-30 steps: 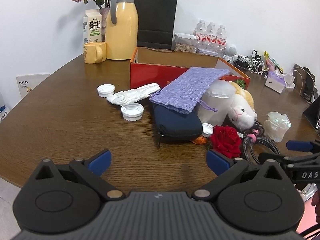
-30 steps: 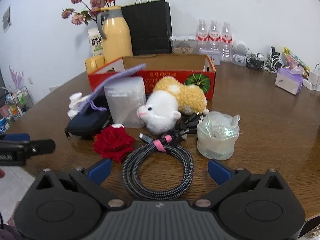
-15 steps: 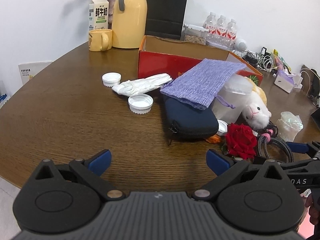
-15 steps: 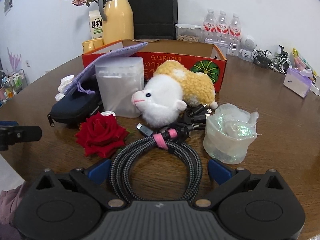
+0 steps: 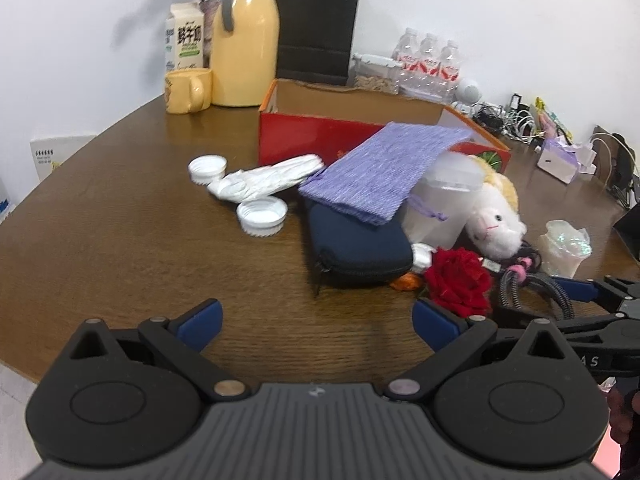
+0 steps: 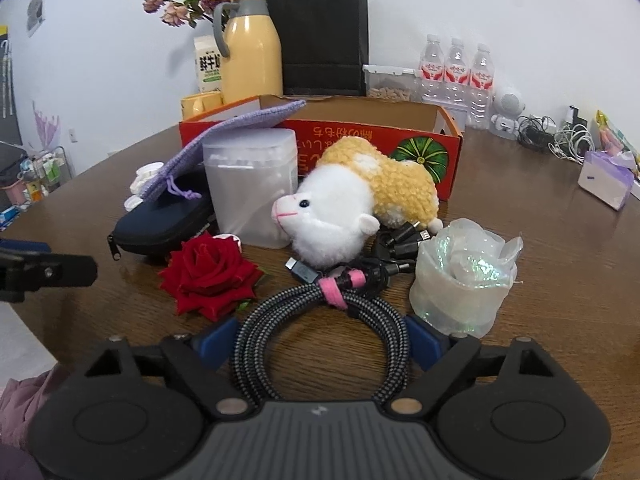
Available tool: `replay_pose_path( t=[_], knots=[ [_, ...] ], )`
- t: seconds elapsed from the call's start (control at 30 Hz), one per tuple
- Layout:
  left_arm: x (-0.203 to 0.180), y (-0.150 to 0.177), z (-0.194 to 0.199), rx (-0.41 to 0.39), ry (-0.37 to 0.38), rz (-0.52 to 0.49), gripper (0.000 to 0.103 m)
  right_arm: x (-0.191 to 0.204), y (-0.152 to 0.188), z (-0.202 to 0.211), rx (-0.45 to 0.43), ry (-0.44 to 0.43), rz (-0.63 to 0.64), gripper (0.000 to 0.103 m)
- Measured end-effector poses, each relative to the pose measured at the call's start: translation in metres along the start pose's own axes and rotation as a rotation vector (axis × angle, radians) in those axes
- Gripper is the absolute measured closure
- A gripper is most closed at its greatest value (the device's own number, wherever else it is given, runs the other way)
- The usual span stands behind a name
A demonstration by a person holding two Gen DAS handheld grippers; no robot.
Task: Organize objects
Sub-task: 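Grasp the red rose with the left tool while the right tool grasps the braided cable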
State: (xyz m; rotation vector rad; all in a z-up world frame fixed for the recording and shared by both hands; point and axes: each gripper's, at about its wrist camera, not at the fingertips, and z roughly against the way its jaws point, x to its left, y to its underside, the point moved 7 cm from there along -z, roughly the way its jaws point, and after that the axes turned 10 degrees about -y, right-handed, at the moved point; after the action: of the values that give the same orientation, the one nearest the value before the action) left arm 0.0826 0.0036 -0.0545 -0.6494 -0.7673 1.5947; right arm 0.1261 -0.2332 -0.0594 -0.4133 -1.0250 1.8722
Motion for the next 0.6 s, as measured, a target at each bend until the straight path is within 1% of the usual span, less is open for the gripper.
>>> replay_pose_path(
  t=[0.2, 0.27, 0.4, 0.6],
  knots=[
    [-0.027, -0.008, 0.007, -0.04, 0.048, -0.049, 0.0, 0.003, -0.002, 0.013, -0.038, -0.041, 0.028, 0.018],
    [-0.035, -0.01, 0.006, -0.042, 0.058, -0.062, 0.0, 0.004, -0.005, 0.021, -0.06, -0.049, 0.047, 0.018],
    [-0.05, -0.01, 0.003, -0.034, 0.074, -0.084, 0.007, 0.002, -0.012, 0.035, -0.101, -0.064, 0.075, 0.018],
    [-0.073, -0.011, -0.005, -0.027, 0.099, -0.107, 0.007, -0.005, -0.027, 0.054, -0.164, -0.07, 0.115, 0.018]
  ],
)
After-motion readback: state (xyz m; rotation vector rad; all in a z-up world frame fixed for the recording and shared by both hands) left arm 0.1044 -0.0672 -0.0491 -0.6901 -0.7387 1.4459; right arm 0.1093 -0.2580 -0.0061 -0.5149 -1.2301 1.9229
